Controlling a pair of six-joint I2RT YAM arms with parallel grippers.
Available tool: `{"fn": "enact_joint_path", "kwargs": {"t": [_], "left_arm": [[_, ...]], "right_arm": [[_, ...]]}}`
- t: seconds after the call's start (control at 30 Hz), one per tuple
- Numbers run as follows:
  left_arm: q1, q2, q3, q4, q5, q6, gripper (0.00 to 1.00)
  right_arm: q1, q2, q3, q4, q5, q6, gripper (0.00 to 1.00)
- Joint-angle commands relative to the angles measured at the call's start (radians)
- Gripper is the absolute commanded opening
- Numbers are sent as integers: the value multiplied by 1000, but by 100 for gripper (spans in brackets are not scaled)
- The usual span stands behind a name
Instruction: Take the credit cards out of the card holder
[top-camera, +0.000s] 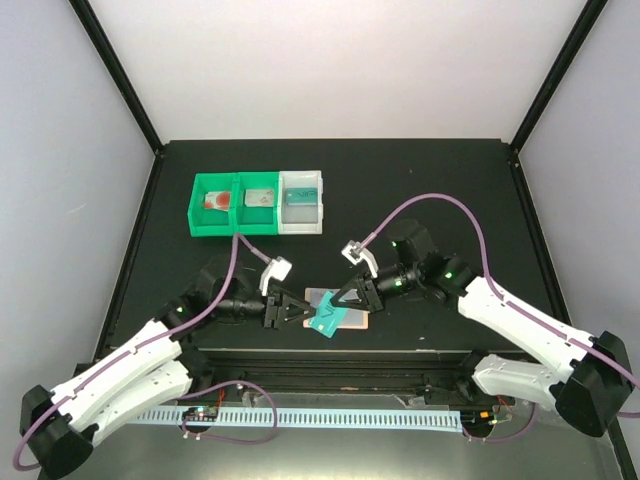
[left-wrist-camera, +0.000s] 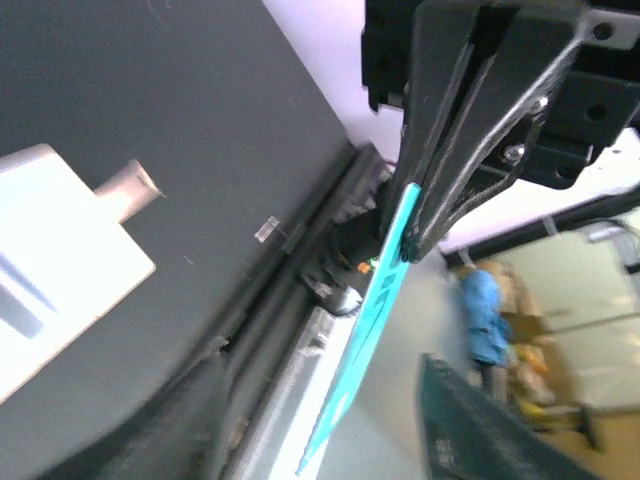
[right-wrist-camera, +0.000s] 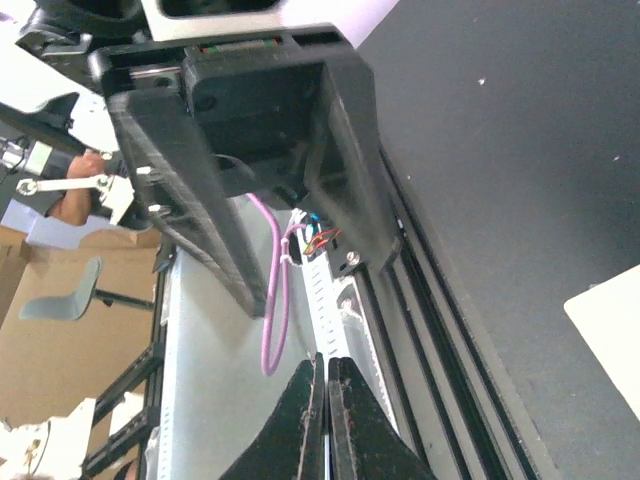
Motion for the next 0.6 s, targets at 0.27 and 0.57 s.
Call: {"fn": "enact_joint_path", "kwargs": {"t": [0.27, 0.57], "left_arm": [[8, -235, 52, -122, -522, -130, 82], [9, -248, -59, 181, -466, -426, 70]], "right_arm": [[-4, -15, -40, 290, 304, 328, 1], [-12, -21, -193, 736, 371, 793, 1]]}}
